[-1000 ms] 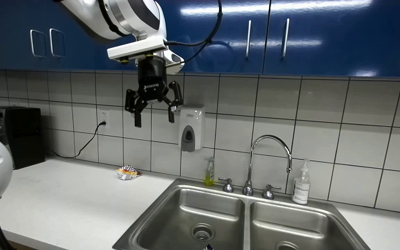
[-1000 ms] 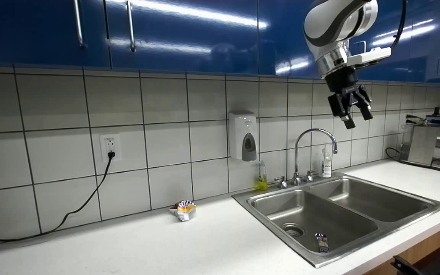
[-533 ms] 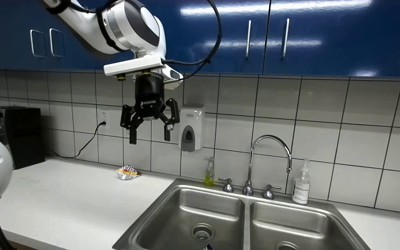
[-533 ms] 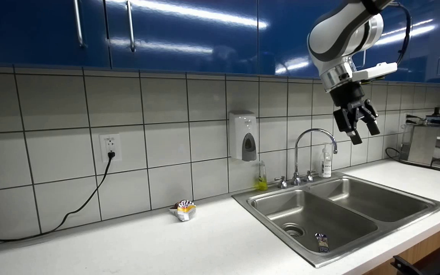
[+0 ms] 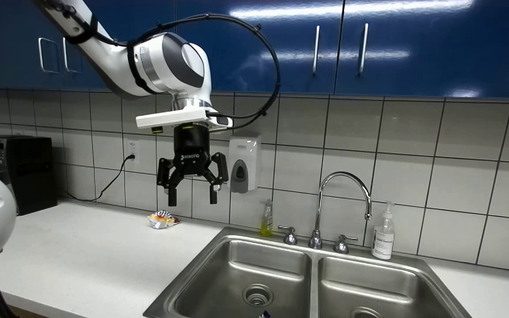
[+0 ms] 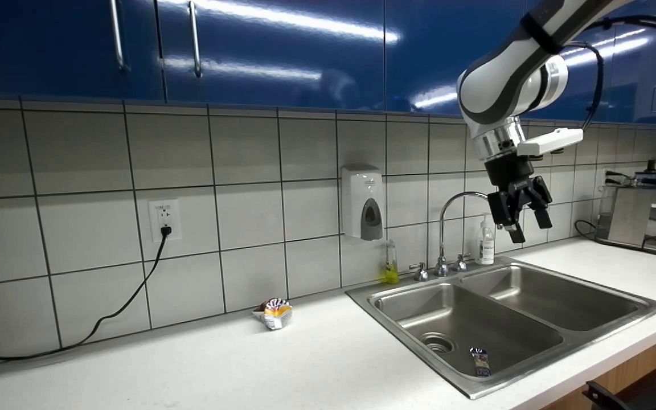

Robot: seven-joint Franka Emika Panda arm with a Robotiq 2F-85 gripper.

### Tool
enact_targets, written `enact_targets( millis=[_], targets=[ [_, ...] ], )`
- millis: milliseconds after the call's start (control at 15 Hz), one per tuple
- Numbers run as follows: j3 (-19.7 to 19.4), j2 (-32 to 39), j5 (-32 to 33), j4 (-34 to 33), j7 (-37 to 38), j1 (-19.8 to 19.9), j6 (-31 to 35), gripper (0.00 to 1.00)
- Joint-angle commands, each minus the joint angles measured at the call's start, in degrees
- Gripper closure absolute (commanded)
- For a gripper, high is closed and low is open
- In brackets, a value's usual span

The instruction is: Pick the granola bar up from the sink and place it on the counter top to the left of the sink

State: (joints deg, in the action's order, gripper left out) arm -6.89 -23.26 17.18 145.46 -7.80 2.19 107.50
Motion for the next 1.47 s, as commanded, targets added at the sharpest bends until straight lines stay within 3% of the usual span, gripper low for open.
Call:
enact_targets(
  millis=[0,733,1400],
  targets=[
    [0.4,4.5,-1.0,-0.2,2.3,1.1,5.4,0.00],
    [-0.5,19.8,-1.9,-3.1,7.6,3.4,19.0,0.00],
    [-1.6,34.9,-5.0,-12.3,11.6,4.0,25.2,0.00]
  ],
)
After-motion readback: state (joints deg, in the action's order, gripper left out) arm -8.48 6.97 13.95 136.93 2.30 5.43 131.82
